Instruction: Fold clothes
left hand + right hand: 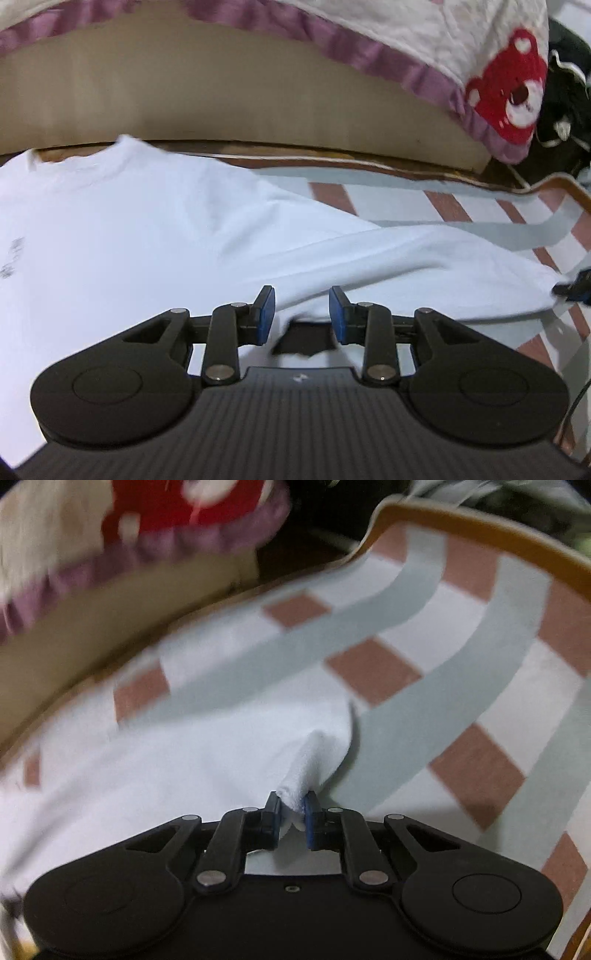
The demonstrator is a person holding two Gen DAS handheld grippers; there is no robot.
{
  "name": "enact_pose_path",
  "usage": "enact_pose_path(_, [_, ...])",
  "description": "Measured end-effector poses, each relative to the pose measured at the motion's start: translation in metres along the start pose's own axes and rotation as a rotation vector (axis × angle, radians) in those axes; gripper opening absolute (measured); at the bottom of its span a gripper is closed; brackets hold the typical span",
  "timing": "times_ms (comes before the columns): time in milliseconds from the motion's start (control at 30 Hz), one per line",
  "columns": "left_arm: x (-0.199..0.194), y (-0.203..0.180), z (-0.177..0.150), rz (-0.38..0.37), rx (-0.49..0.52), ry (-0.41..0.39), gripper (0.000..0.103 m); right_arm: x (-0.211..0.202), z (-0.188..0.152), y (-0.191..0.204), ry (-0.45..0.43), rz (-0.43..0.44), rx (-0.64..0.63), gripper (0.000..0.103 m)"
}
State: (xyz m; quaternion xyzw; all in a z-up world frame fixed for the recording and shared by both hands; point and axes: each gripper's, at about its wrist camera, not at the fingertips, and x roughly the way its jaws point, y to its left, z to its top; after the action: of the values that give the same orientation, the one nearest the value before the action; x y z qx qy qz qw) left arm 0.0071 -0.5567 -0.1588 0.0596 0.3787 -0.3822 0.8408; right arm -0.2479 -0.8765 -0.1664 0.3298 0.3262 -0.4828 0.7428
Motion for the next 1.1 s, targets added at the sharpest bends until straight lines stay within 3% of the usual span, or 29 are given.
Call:
enact_pose_path(100, [-0.039, 0.021, -0.006, 0.095, -0.025, -0.085, 0.029, -0.039, 0.007, -0.001, -0.134, 0.035, 0.008, 0.014])
enact_pose_path(167, [-0.064, 0.034, -0.009, 0.113, -0.031, -0.116, 0.031, -0.065, 0.007, 0.005, -0.220, 0.072, -0.007, 0.014])
enact_pose_path(267, [-0.084, 0.046, -0.016, 0.109, 0.001, -0.089, 0.032, -0.091, 0.006, 0.019, -0.308, 0.059, -0.042, 0.014])
enact_pose_path(333, [-0.089, 0.049, -0.021, 0.114, 0.055, -0.060, 0.032, -0.092, 0.006, 0.029, -0.307, -0.003, -0.072, 0.014])
enact_pose_path(433, [-0.094, 0.049, -0.029, 0.090, 0.083, -0.060, 0.034, -0.072, -0.001, 0.033, -0.238, -0.074, -0.075, 0.014])
enact_pose_path(500, [-0.098, 0.048, -0.031, 0.062, 0.056, -0.087, 0.034, -0.069, -0.005, 0.034, -0.227, -0.034, -0.062, 0.014])
enact_pose_path(633, [-0.110, 0.046, -0.035, 0.096, 0.016, -0.155, 0.034, -0.087, -0.010, 0.048, -0.296, 0.086, -0.084, 0.014])
enact_pose_path(733, [-0.118, 0.046, -0.042, 0.087, 0.005, -0.170, 0.034, -0.100, -0.010, 0.065, -0.310, 0.301, -0.040, 0.015])
enact_pose_path(867, [-0.138, 0.040, -0.054, 0.019, 0.005, -0.245, 0.044, -0.116, -0.027, 0.112, -0.208, 0.776, -0.024, 0.015])
enact_pose_path(967, [-0.144, 0.030, -0.056, -0.042, 0.042, -0.273, 0.051, -0.115, -0.045, 0.158, -0.129, 0.939, -0.104, 0.015])
enact_pose_path(1100, [-0.134, 0.021, -0.052, -0.136, 0.058, -0.270, 0.056, -0.106, -0.066, 0.185, -0.061, 1.053, -0.170, 0.015])
